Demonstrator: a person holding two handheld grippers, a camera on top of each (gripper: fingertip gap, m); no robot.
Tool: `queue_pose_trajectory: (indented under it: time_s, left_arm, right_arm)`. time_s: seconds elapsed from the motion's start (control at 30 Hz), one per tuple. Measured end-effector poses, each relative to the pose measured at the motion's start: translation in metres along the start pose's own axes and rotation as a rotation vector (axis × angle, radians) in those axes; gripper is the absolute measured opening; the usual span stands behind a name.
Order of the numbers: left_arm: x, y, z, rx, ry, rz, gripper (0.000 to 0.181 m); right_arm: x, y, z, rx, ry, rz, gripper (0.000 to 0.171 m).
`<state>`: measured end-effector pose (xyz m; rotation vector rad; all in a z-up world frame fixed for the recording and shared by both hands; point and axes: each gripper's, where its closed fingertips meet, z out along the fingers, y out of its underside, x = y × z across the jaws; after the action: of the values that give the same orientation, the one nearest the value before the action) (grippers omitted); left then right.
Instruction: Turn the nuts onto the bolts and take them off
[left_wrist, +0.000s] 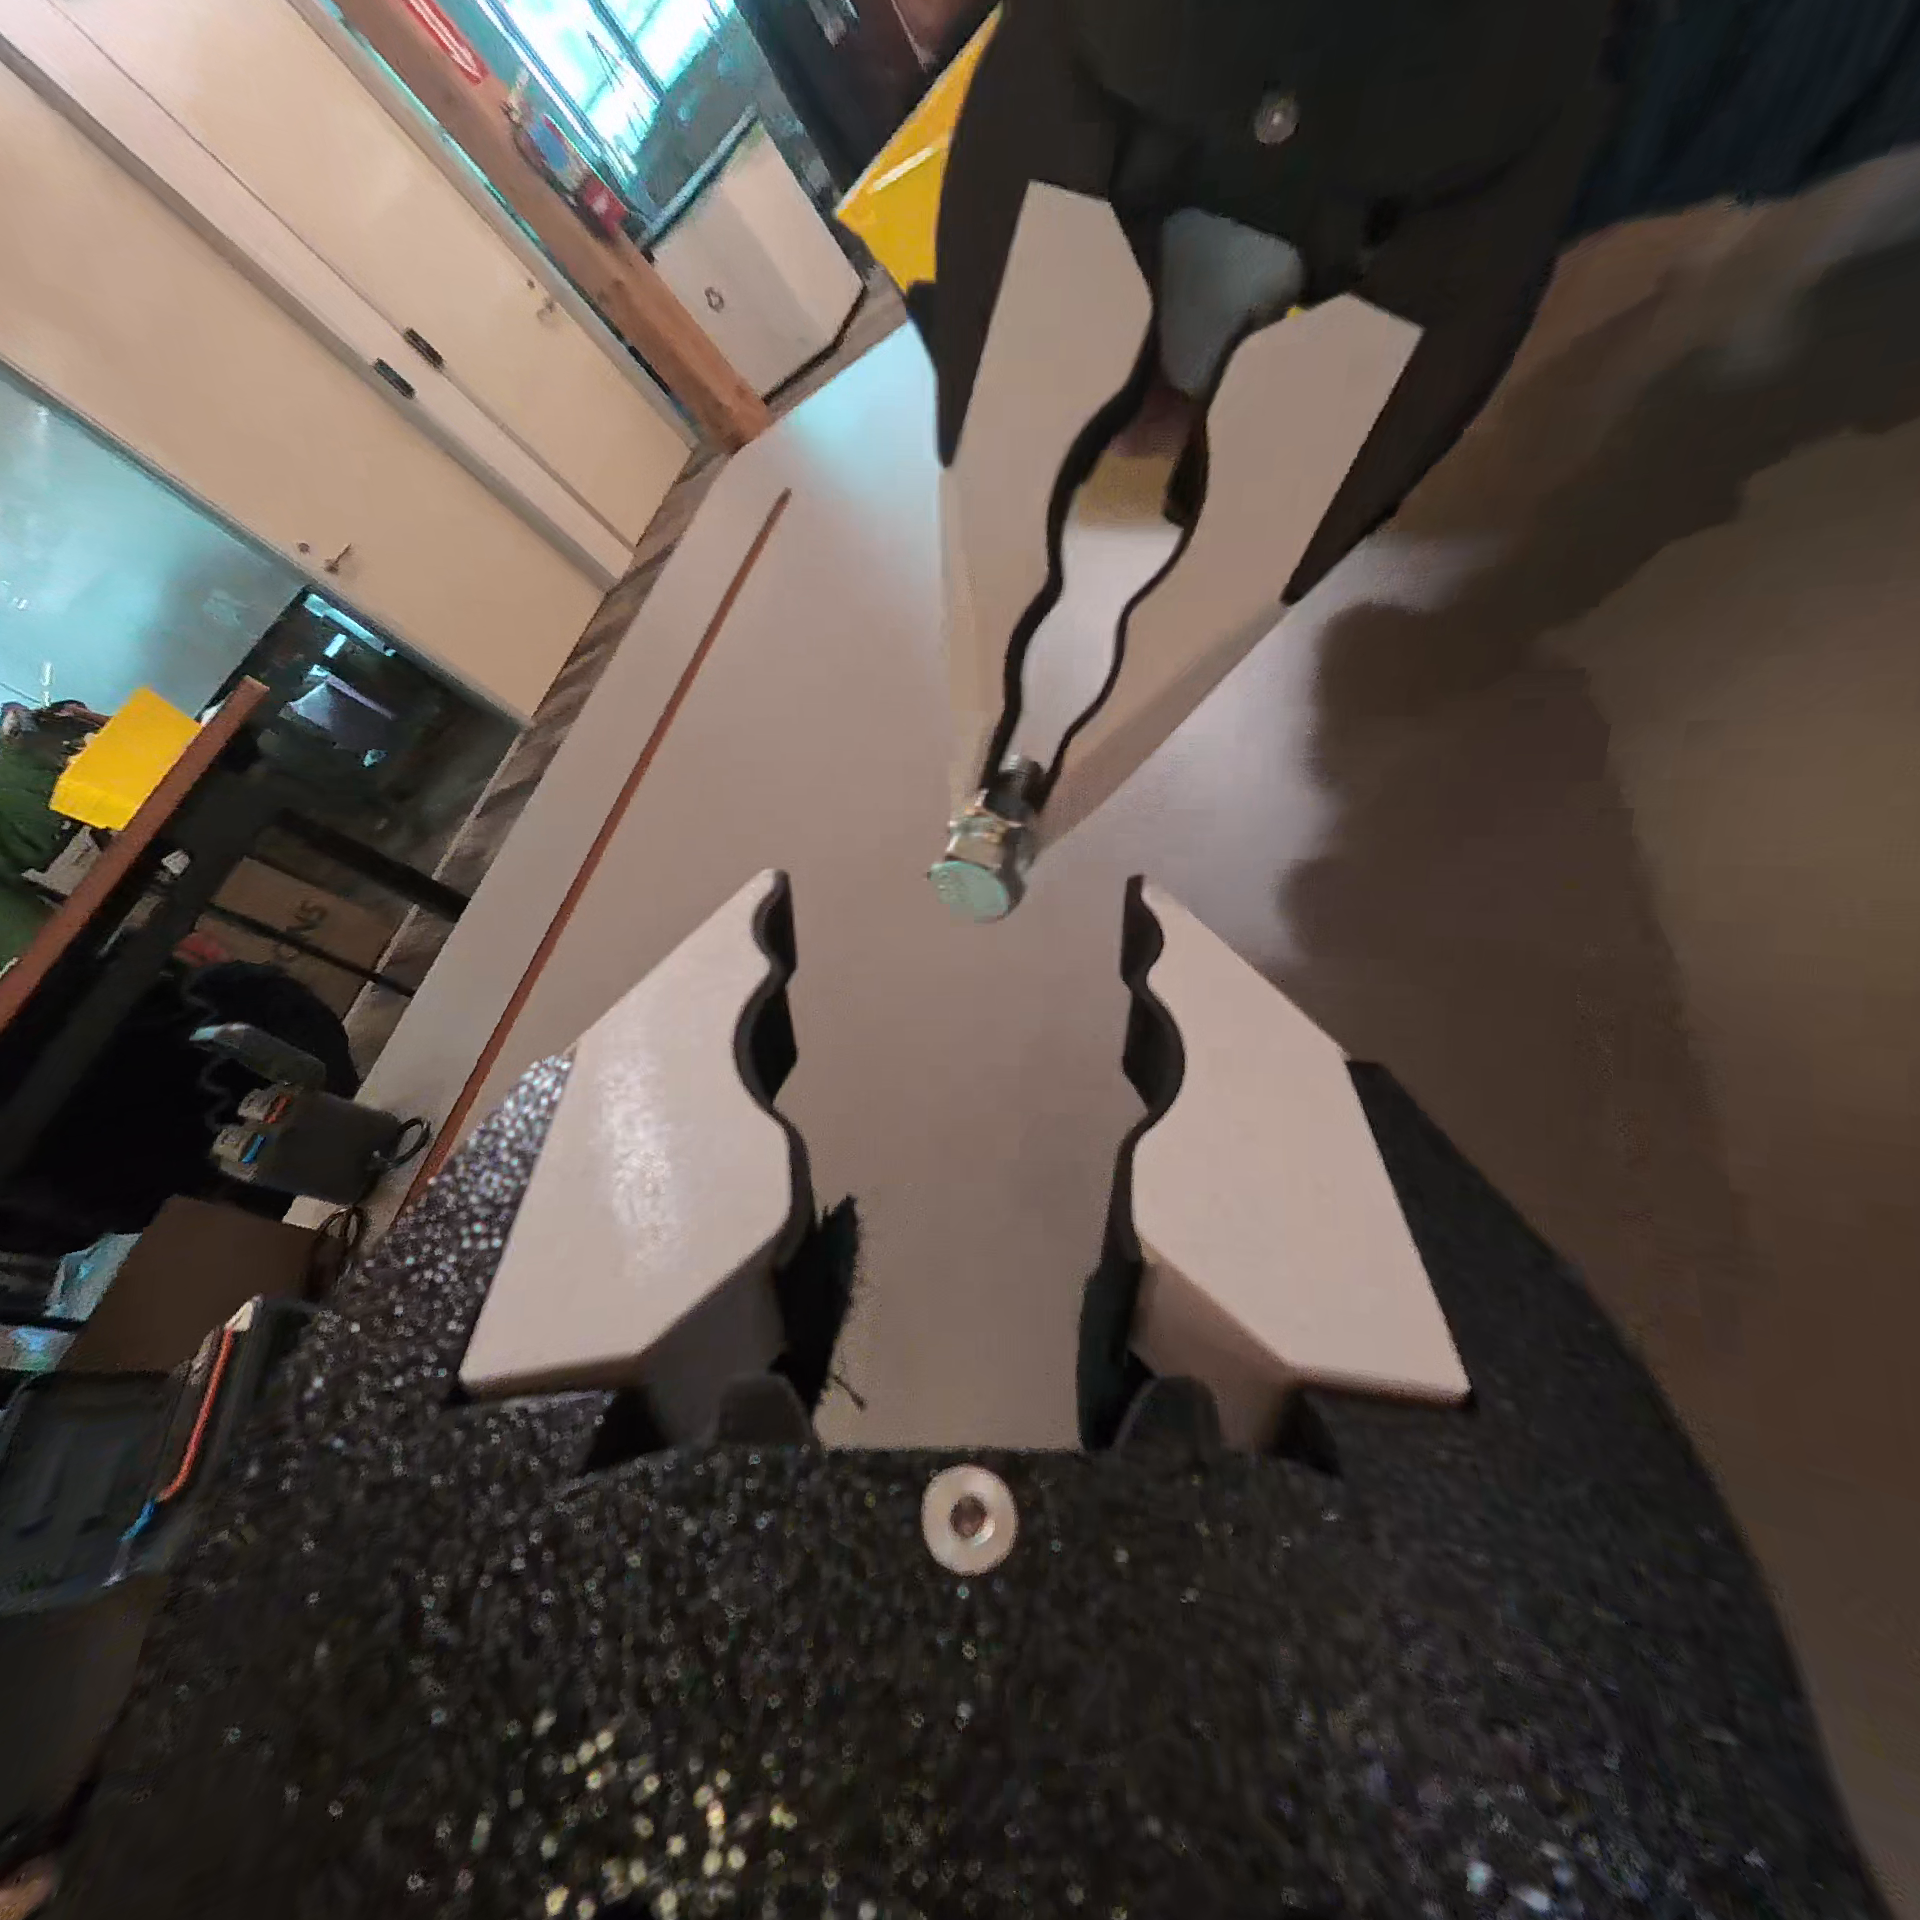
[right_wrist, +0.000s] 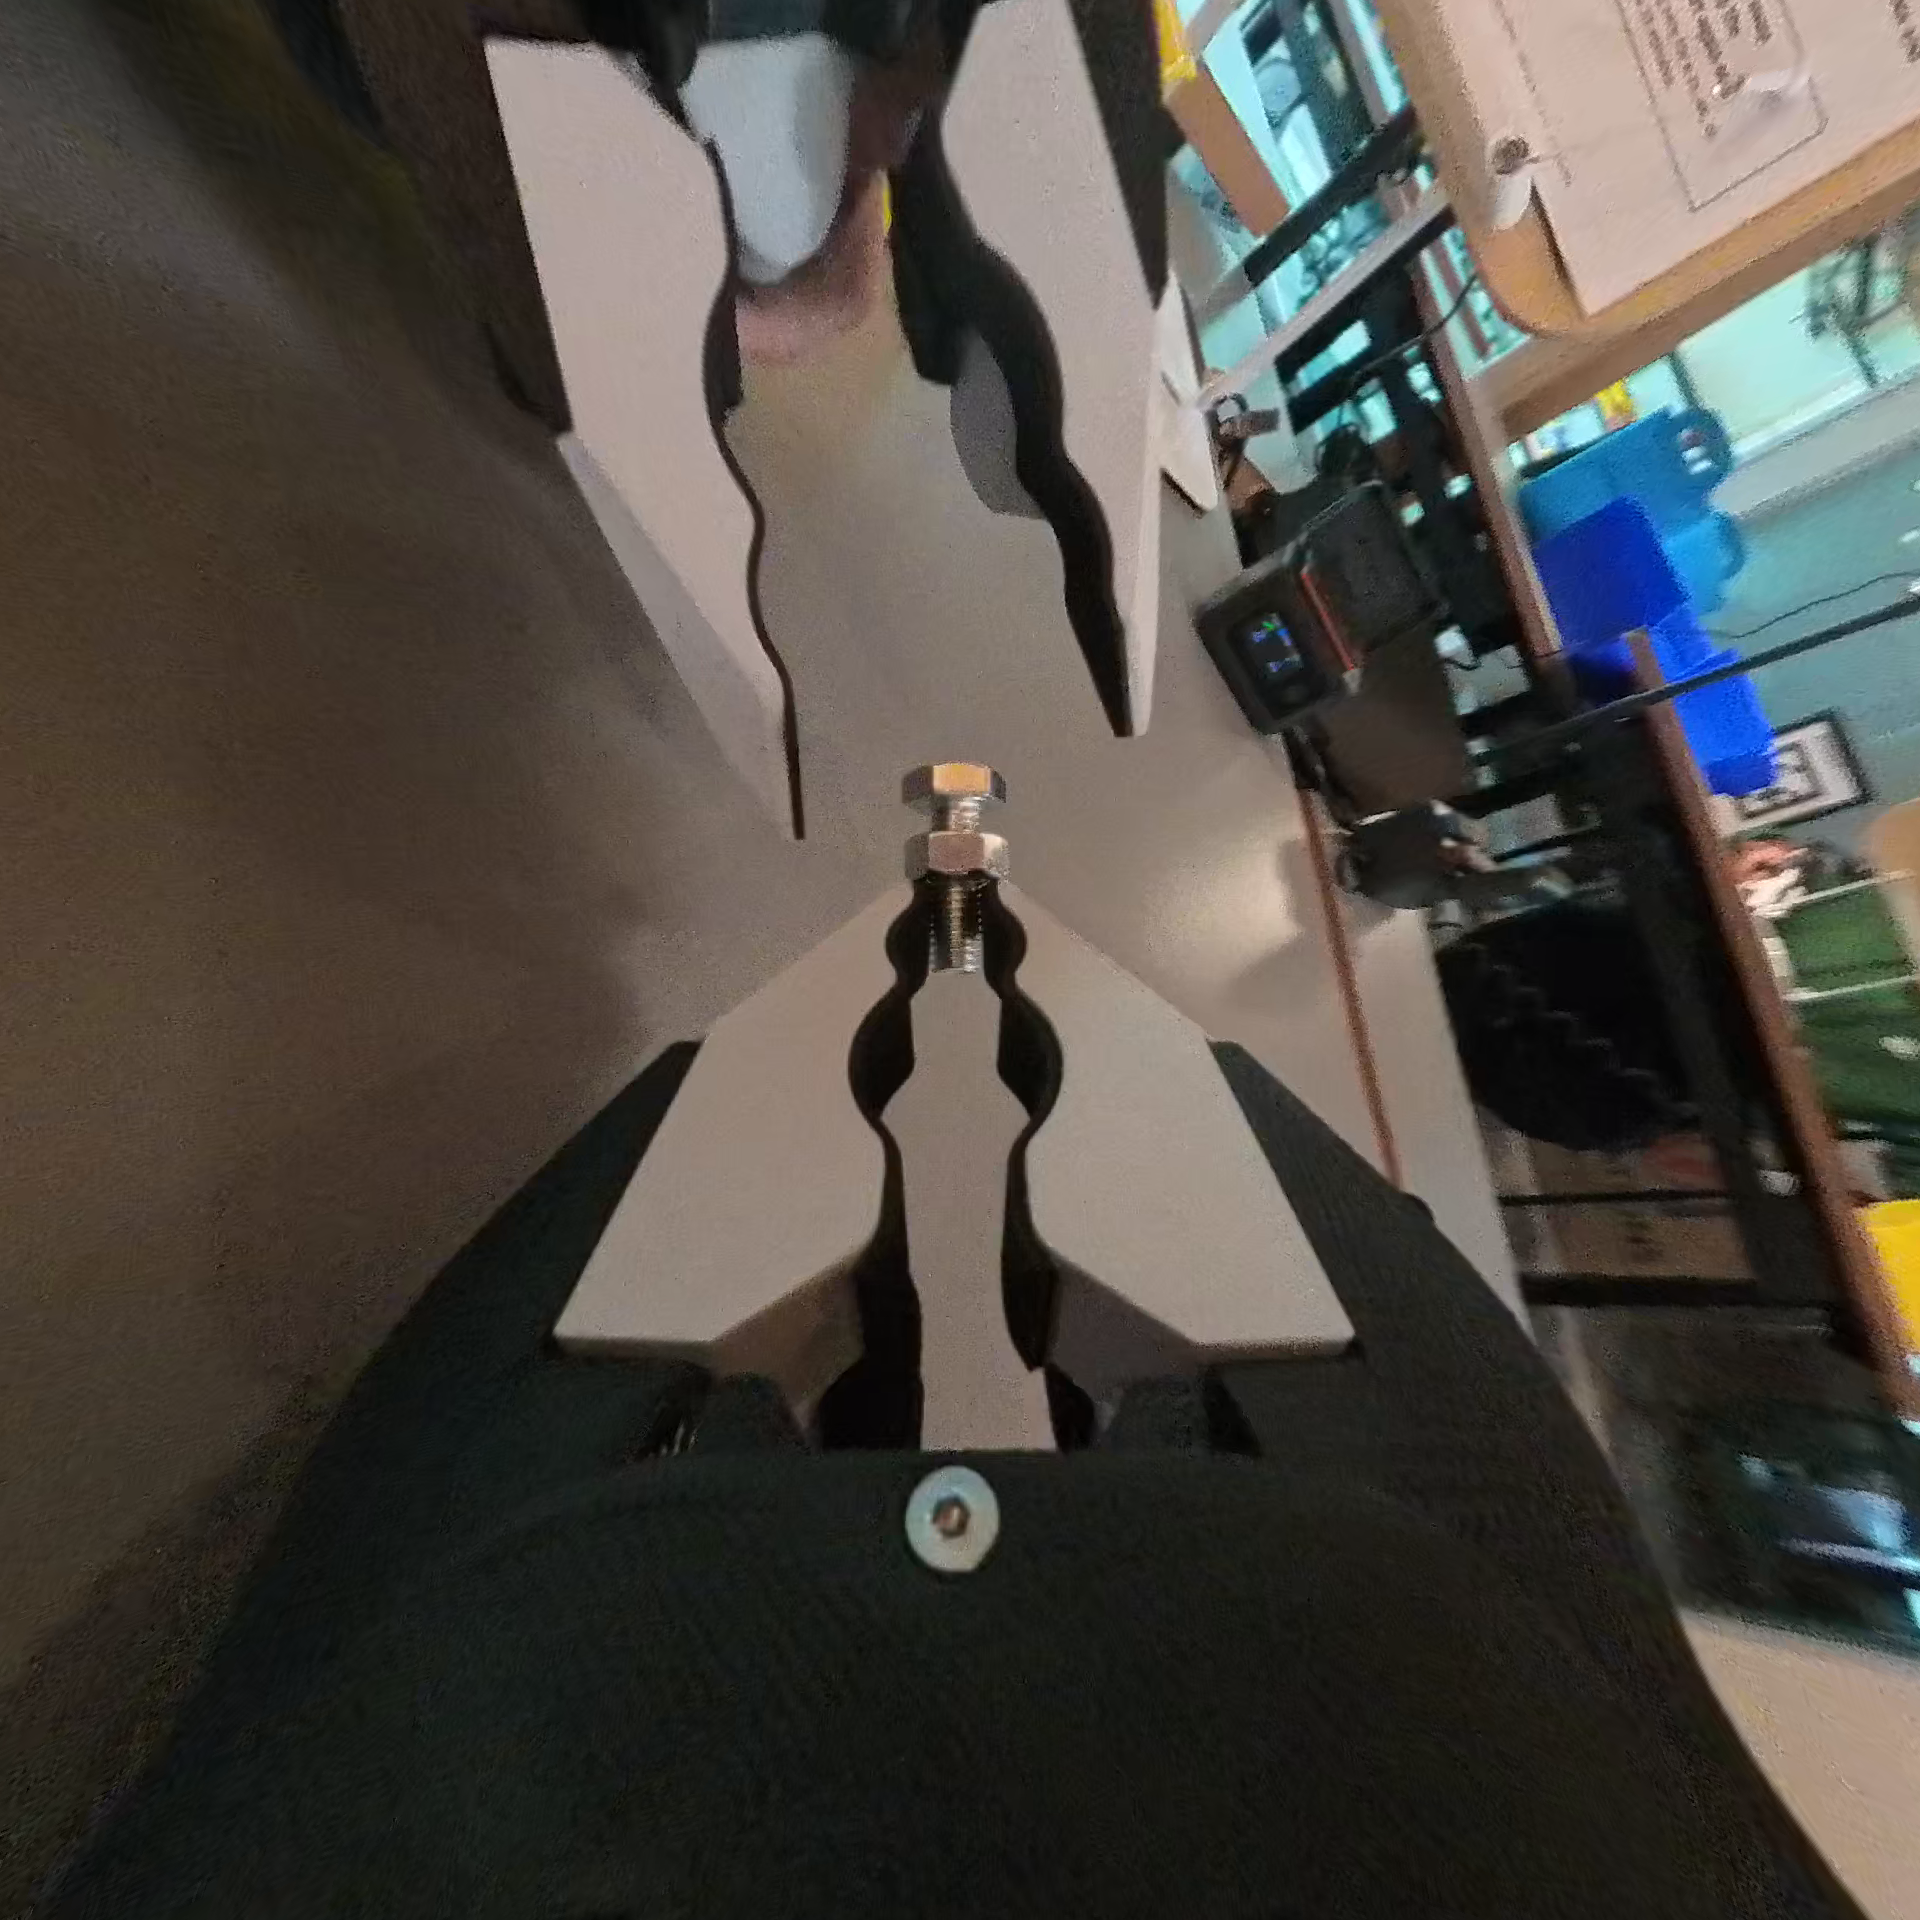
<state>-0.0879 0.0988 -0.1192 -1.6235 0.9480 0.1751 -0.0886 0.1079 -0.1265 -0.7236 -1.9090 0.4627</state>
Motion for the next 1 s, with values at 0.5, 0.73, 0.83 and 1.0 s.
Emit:
queue_pose_trajectory:
  time_s: [0.5, 0.73, 0.83, 1.0]
  left_arm:
    - [0.015, 0.022, 0.006, -0.095, 0.040, 0.106, 0.017]
    - [0.011, 0.035, 0.015, -0.095, 0.010, 0.123, 0.017]
    - [0.012, 0.034, 0.015, -0.074, 0.020, 0.099, 0.017]
    - [0.009, 0.025, 0.010, -0.003, 0.032, 0.041, 0.017]
  right_arm:
    - [-0.019, -0.002, 0.011, -0.026, -0.023, -0.105, 0.008]
    - [-0.021, 0.004, 0.009, 0.012, -0.217, 0.411, 0.046]
    - [-0.021, 0.004, 0.013, 0.018, -0.199, 0.399, 0.047]
    - [-0.019, -0.007, 0.012, 0.124, -0.291, 0.670, 0.047]
